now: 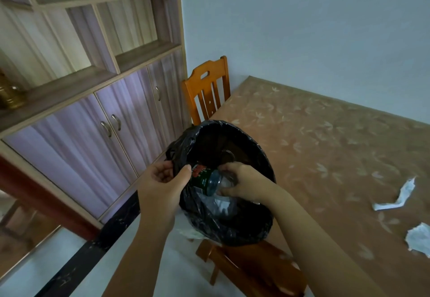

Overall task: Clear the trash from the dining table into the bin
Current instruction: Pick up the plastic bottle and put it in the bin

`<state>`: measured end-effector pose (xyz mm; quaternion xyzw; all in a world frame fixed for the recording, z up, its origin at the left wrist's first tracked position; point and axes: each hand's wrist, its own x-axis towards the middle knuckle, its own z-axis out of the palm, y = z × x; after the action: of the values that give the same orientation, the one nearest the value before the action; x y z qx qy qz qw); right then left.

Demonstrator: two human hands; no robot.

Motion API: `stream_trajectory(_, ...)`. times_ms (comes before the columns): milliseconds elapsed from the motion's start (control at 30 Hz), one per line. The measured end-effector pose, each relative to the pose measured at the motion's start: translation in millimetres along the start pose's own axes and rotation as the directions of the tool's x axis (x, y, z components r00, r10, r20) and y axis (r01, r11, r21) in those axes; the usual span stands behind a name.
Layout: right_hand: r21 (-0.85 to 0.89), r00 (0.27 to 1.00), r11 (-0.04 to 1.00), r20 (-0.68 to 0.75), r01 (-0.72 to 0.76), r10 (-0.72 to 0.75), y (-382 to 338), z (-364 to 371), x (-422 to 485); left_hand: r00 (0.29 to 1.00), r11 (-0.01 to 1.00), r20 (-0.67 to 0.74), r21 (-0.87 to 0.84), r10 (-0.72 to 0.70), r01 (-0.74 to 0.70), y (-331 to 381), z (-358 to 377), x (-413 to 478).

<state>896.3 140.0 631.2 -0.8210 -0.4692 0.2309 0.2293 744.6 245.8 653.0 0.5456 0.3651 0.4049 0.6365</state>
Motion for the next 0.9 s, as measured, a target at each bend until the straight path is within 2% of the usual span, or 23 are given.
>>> stream_trajectory(133,0.064,0.998,0.997,-0.052,-0.035,0.039,-1,4,-16,1.000,1.000,0.000,0.006,-0.002,0.002,1,-5,-4)
stream_trajectory(200,0.115,0.986,0.993,-0.156,-0.036,0.054,-3,3,-30,1.000,1.000,0.006,0.007,0.006,-0.006,1,-6,-6)
stream_trajectory(300,0.107,0.909,0.993,-0.408,-0.042,0.082,-5,2,-58,0.999,0.999,-0.003,0.023,0.043,-0.043,2,-7,-9)
stream_trajectory(400,-0.084,0.813,0.981,-0.575,-0.172,0.093,-1,6,-91,0.998,0.998,-0.012,0.013,0.069,-0.069,1,-5,-9)
stream_trajectory(467,-0.200,0.779,0.940,-0.620,-0.277,0.098,5,10,-113,0.997,0.998,0.007,-0.003,0.070,-0.070,3,-1,-5)
stream_trajectory(533,-0.235,0.749,0.901,-0.648,-0.366,0.135,12,15,-135,0.996,0.997,0.043,-0.017,0.079,-0.078,3,5,-4)
stream_trajectory(733,-0.158,0.650,0.818,-0.696,-0.554,0.306,24,26,-205,0.980,0.995,0.176,-0.066,0.090,-0.080,3,29,-32)
stream_trajectory(900,-0.043,0.512,0.775,-0.773,-0.631,0.374,41,23,-263,0.978,0.993,0.178,-0.074,0.106,-0.094,10,56,-76)
